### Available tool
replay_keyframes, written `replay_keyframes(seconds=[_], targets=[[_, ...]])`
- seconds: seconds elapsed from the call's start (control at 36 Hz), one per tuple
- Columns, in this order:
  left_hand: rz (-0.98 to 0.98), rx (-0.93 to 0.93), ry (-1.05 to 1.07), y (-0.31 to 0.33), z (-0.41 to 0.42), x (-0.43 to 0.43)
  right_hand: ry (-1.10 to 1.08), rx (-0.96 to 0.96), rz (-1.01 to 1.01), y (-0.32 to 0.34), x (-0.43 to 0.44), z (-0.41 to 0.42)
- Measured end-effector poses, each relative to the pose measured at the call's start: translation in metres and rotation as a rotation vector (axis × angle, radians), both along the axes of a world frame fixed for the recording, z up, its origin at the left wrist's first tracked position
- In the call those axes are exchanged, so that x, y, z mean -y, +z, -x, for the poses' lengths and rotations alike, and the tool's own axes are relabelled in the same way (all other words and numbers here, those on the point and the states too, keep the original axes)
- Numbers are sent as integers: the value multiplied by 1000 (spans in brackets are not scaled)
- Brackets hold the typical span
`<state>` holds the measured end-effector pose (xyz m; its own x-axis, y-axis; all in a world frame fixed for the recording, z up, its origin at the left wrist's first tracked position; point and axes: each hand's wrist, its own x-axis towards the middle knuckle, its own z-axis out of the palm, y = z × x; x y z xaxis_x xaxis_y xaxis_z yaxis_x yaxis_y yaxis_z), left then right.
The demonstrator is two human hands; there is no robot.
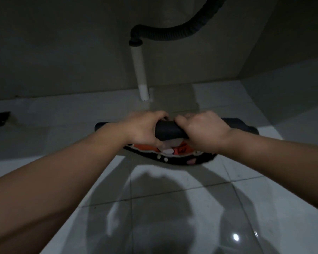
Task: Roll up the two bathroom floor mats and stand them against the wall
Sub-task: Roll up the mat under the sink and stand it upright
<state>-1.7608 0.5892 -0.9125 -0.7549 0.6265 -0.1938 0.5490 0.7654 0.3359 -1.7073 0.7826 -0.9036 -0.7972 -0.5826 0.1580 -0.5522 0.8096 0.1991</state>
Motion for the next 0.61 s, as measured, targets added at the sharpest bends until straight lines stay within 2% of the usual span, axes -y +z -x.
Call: replay_keyframes(seconds=[0.08,0.17,0.22,0.33,0.42,0.47,0.5,0.61], targets=[[10,18,4,-3,0,1,45,-130,-50,-2,-1,-1],[85,-194,-6,-4,-3,0,24,-80,-59,-1,0,2],[79,-326,-14,-6,-5,0,-66,112,-18,9,4,3],[-26,-478,-38,-15,-10,1,-318,659,211,27,3,11],[-51,-574,-47,-16,-10,-3,-361,795,310,27,-1,16],[-13,-568,-42,-13,-8,-5,-351,696,264,26,0,15],[3,-528,-41,-12,-5,-5,-330,588,207,24,0,13],[56,-206,-25,-2,-2,-6,-116,61,-5,7,-8,6]])
